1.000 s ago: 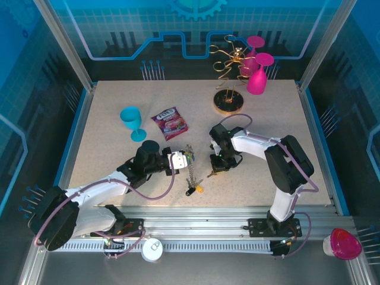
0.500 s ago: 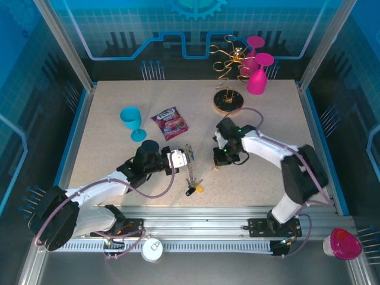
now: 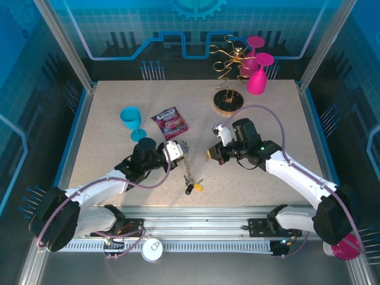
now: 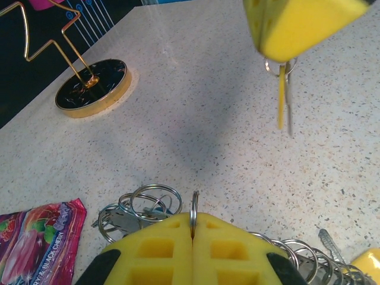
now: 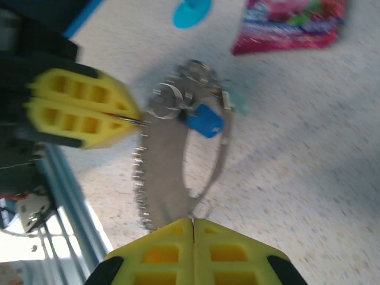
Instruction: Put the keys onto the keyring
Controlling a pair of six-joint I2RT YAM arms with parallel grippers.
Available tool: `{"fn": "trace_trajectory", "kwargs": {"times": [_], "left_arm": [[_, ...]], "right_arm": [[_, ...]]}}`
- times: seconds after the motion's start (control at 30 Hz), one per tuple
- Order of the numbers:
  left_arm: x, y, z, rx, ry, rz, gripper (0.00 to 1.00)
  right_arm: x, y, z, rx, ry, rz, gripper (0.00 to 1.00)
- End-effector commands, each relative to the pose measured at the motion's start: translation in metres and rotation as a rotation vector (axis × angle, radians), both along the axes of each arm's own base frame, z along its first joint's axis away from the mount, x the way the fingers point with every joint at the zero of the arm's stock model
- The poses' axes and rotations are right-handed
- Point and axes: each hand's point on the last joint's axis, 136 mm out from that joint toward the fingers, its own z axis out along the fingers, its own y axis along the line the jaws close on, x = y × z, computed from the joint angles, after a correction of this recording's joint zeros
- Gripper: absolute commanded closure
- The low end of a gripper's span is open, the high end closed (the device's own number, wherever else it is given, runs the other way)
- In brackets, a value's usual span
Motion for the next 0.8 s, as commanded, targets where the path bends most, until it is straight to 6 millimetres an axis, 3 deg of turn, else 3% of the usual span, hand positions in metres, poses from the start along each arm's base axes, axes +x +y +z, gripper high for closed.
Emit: {"fn": "trace_trajectory", "kwargs": {"times": [0.0,0.27,0.77], "left_arm": [[0.0,-0.012,0.029,-0.094,-0.012,-0.054,1.0],[-0.011,-0.021,0.04,-0.188,0.036,-0.128,1.0],[-0.024,-0.025,0.039,-0.204,0.035,-0.202,1.0]], "right_arm": [[-0.015,0.024,0.035,0.153,-0.144,0.188,1.0],[-0.023,0.042,0.043,0.174,-0.245,0.293,1.0],[-0.018,0.054,0.027,0.095,-0.269,0.286,1.0]]}}
